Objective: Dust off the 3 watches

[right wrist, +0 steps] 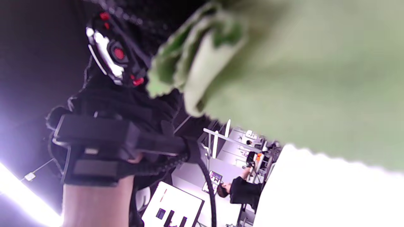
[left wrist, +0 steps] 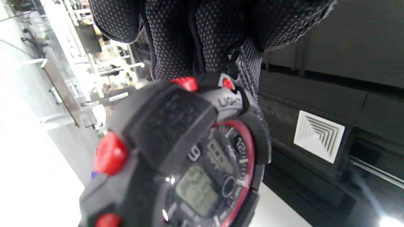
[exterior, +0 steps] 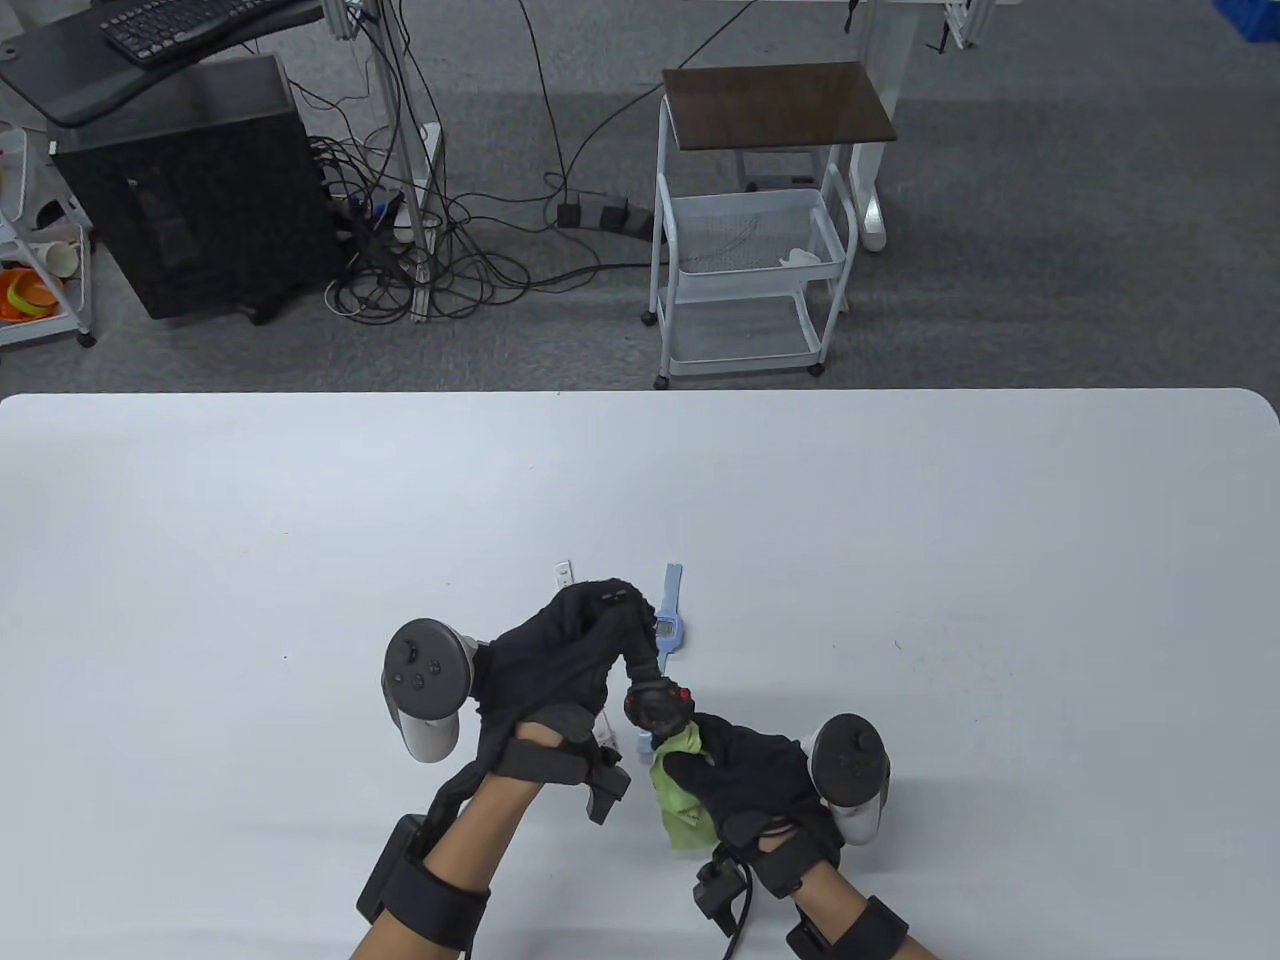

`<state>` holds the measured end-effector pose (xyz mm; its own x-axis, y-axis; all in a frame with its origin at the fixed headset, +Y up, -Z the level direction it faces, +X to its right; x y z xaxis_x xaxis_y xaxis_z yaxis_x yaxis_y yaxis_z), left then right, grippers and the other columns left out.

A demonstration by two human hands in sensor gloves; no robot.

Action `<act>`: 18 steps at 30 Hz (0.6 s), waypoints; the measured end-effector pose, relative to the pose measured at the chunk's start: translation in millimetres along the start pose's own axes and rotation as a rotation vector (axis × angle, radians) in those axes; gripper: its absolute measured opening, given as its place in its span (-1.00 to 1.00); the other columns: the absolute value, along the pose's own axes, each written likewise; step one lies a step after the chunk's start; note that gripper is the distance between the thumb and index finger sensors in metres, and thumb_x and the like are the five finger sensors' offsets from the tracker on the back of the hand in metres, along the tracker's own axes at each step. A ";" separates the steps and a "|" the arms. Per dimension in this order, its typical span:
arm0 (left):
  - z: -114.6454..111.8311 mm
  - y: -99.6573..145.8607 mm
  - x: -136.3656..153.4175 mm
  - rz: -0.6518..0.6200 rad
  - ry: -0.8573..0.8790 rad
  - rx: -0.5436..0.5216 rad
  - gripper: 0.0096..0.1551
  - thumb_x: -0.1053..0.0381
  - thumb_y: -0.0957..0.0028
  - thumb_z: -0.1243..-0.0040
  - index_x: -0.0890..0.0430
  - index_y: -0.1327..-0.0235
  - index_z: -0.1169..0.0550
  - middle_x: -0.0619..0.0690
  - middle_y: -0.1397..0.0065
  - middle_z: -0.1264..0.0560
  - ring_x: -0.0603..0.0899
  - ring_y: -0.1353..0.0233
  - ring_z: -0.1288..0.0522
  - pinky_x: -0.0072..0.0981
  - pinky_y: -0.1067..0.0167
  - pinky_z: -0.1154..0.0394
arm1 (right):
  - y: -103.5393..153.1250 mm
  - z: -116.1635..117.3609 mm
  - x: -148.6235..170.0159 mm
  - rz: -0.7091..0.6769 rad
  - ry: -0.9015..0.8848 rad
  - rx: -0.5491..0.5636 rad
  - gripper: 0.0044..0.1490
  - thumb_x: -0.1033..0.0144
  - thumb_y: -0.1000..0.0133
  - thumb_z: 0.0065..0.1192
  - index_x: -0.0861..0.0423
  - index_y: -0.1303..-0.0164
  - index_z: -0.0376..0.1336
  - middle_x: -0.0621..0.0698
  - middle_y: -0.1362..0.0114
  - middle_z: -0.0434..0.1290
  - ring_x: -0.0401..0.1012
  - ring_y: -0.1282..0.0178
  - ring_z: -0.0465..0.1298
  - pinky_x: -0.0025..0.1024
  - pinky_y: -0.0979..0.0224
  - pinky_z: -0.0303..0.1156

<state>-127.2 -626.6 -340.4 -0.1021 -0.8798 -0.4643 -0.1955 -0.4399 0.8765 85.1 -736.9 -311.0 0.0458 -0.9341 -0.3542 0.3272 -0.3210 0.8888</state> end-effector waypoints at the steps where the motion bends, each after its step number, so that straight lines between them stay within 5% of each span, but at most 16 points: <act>1: 0.4 0.3 -0.1 -0.001 0.003 -0.004 -0.58 -0.21 -0.19 -0.16 0.03 -0.12 -0.54 -0.16 0.00 -0.69 0.03 -0.27 -0.68 0.11 -0.37 -0.44 | -0.6 1.2 1.0 0.011 0.000 -0.011 -0.41 0.14 0.14 0.41 0.17 -0.03 0.45 0.11 0.19 0.69 0.02 0.27 0.61 0.39 -0.22 0.16; 9: 7.1 -1.0 -1.6 -0.006 0.013 -0.022 -0.58 -0.21 -0.19 -0.16 0.03 -0.12 -0.54 -0.15 0.00 -0.69 0.04 -0.28 -0.68 0.11 -0.37 -0.44 | -0.8 -1.8 8.0 0.072 0.003 -0.015 -0.36 -0.09 0.11 0.39 0.25 0.23 0.52 -0.02 0.54 0.70 -0.12 0.59 0.62 0.27 -0.12 0.32; 15: 7.1 -1.1 -1.0 -0.006 0.011 -0.022 -0.58 -0.21 -0.19 -0.16 0.03 -0.12 -0.54 -0.15 0.00 -0.69 0.03 -0.28 -0.68 0.11 -0.37 -0.44 | -0.5 6.4 4.8 0.049 0.046 -0.070 -0.42 0.13 0.14 0.40 0.17 0.00 0.46 0.08 0.21 0.71 0.01 0.25 0.66 0.40 -0.23 0.15; 18: 7.9 -0.9 -1.3 -0.007 0.012 -0.023 -0.58 -0.21 -0.19 -0.16 0.03 -0.11 -0.55 -0.15 0.00 -0.69 0.04 -0.28 -0.68 0.11 -0.37 -0.44 | -1.5 8.1 7.5 0.070 0.037 -0.093 -0.43 0.13 0.14 0.42 0.13 -0.02 0.45 0.11 0.21 0.68 0.04 0.25 0.61 0.42 -0.24 0.12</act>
<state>-134.5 -623.7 -341.5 -0.0888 -0.8785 -0.4694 -0.1735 -0.4504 0.8758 77.4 -744.6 -312.7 0.1056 -0.9468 -0.3040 0.4082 -0.2375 0.8815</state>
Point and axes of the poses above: the tracker on the back of each hand, its own x axis roughly to the little-finger side, its own y axis roughly from the fingertips to the wrist, z = x × y, the point moved 5 cm from there along -y, roughly from the wrist to the fingertips
